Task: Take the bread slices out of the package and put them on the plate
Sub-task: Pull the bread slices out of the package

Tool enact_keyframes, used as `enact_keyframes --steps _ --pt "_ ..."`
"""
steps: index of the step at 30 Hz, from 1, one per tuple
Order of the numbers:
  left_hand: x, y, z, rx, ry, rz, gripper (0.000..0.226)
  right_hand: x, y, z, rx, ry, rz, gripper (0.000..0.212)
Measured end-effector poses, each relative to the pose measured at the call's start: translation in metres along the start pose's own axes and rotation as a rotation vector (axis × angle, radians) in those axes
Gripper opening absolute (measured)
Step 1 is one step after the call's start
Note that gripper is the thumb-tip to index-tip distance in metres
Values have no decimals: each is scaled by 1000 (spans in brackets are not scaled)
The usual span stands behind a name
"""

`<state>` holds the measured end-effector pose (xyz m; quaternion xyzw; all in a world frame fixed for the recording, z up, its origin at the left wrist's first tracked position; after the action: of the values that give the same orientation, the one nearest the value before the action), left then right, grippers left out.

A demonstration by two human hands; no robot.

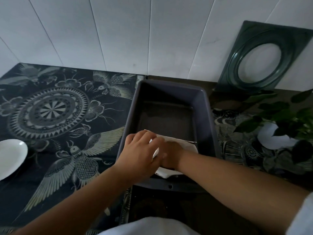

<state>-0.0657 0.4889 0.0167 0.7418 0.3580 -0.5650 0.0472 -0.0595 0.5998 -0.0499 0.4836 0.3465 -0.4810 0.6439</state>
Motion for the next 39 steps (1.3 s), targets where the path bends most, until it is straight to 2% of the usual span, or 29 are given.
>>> enact_keyframes --steps 1,3,6,9,11,13,15,22,25,27,29,33,36,39 --pt "1 -4 -1 -15 -3 -14 43 -2 1 -1 13 -16 -20 68" --pt "5 -8 -3 -19 19 -6 50 -1 3 -7 39 46 4 55" --pt "12 -6 -5 -10 71 56 71 -4 5 -12 117 98 124 35" --pt "16 -1 -2 -23 96 77 84 -12 9 -11 153 131 257 30" --pt "17 0 0 -39 137 74 88 -22 16 -7 140 96 189 32" --pt "17 1 1 -62 153 77 91 -41 27 -3 102 84 13 31" --pt "15 2 0 -102 171 76 90 -66 37 4 35 183 -141 25" --pt "-18 0 1 -192 189 -109 88 -139 64 19 -18 303 -236 31" --pt "-35 -14 -2 -193 263 -119 94 -169 75 31 -59 334 -210 35" --pt "-44 -26 -11 -158 397 -56 93 -189 81 43 -97 357 -167 38" --pt "-54 -35 -21 -148 633 -1 80 -207 88 55 -140 378 -132 35" --pt "-70 -41 -34 -211 950 -77 46 -237 99 66 -139 324 -157 49" --pt "-77 -40 -39 -255 1134 -170 40 -247 112 55 -99 176 -330 66" --pt "-78 -31 -36 -355 1352 -208 38 -230 137 33 -37 -234 -666 79"
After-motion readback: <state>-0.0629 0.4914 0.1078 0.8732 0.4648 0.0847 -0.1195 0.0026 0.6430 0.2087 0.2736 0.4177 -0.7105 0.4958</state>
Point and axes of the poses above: each hand's wrist, its own y-axis away from the middle knuckle, its own x-axis out of the palm, z = x × y, the point moved 5 cm from there along -y, towards the middle knuckle, and after that the axes turned 8 degrees about -z, right-handed, at the moved point
